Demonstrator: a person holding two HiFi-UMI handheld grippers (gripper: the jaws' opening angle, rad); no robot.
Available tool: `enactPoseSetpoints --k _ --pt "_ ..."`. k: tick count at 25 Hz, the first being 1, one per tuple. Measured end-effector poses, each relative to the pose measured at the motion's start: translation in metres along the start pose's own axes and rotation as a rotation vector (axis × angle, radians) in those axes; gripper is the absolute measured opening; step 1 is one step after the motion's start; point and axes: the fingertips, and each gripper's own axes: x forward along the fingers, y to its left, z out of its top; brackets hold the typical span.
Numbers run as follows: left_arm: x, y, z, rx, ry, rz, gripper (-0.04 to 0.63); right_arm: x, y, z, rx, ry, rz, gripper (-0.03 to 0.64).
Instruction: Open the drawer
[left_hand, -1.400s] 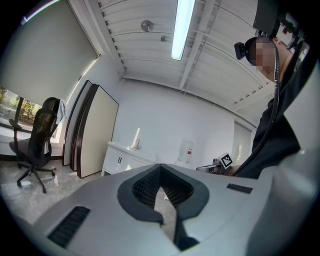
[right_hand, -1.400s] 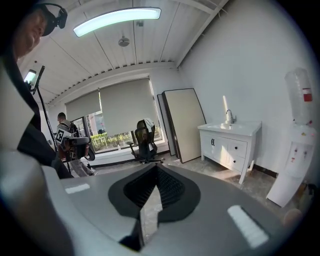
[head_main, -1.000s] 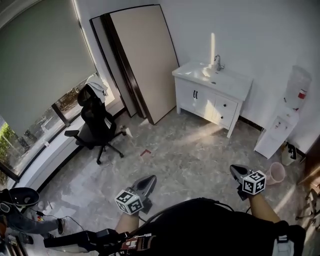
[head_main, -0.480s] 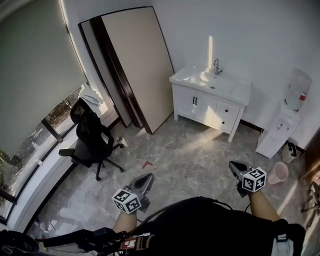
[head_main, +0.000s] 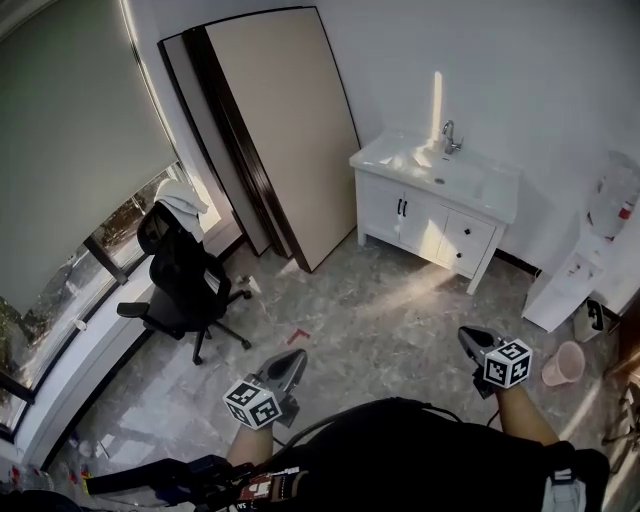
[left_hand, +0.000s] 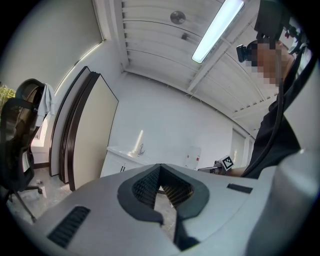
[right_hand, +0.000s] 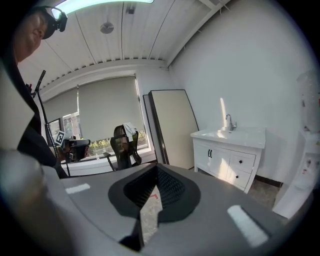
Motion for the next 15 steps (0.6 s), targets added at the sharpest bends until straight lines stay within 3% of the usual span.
enactPoseSetpoints --k 10,15 --pt "0.111 0.024 0.036 0.024 -0.072 0.123 -0.009 0.081 -0.118 0.08 -0.076 -0.006 0.117 0.002" --pt "0.176 0.024 0.041 0.01 -0.088 0.13 -0.009 0.109 -0.176 0.108 -0.095 -0.005 0.154 0.002"
